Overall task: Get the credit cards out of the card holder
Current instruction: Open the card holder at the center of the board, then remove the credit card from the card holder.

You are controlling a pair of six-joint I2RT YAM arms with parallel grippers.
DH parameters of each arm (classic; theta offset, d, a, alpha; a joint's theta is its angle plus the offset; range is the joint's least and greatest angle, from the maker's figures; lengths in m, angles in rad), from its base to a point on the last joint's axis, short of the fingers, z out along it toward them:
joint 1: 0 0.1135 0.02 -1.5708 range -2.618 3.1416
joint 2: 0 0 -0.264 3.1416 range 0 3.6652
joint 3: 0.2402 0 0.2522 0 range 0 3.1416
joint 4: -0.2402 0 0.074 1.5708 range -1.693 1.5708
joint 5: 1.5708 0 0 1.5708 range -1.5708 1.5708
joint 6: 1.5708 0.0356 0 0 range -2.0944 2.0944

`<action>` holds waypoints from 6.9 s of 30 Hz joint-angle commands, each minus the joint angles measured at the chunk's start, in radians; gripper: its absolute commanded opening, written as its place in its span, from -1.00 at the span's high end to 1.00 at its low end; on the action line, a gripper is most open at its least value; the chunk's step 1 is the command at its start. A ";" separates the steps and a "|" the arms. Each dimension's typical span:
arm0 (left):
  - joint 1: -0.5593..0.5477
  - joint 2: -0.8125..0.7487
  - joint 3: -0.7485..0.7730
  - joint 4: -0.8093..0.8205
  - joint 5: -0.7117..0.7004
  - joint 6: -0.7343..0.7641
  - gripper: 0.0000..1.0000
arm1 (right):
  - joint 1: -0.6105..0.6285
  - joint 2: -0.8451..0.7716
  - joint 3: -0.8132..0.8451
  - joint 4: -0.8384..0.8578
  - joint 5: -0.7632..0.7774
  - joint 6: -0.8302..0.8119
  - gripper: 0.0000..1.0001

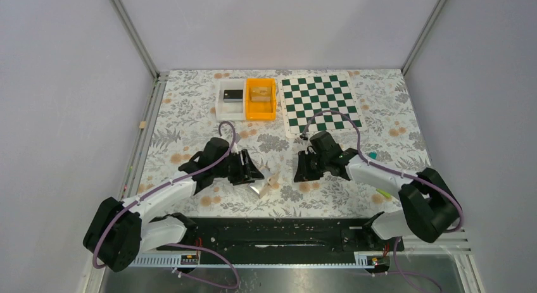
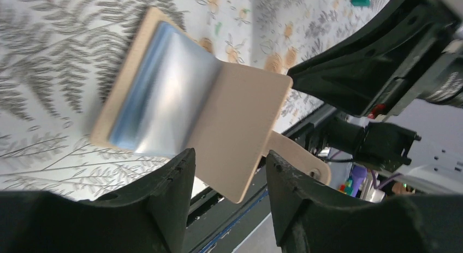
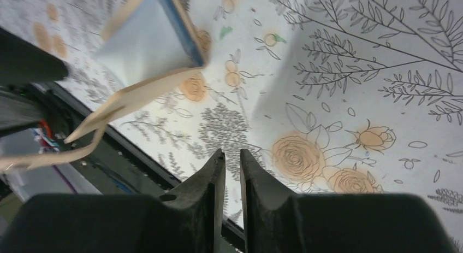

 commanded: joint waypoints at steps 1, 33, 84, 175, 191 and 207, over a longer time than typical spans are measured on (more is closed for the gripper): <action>-0.058 0.046 0.026 0.148 0.083 -0.010 0.02 | -0.001 -0.131 0.055 -0.016 0.051 0.084 0.53; -0.148 -0.045 0.106 -0.128 -0.249 -0.018 -0.03 | 0.108 0.065 -0.104 0.230 -0.009 0.402 0.54; 0.114 0.008 0.129 -0.274 -0.237 0.023 -0.01 | 0.098 0.114 0.264 -0.039 0.218 0.142 -0.20; 0.234 -0.498 -0.017 -0.378 -0.343 -0.034 -0.26 | 0.435 0.509 0.669 -0.347 0.790 0.292 -0.48; 0.234 -0.495 -0.029 -0.372 -0.341 -0.033 -0.26 | 0.433 0.540 0.650 -0.340 0.791 0.297 -0.20; 0.234 -0.491 -0.033 -0.368 -0.334 -0.036 -0.26 | 0.428 0.433 0.576 -0.256 0.768 0.324 0.05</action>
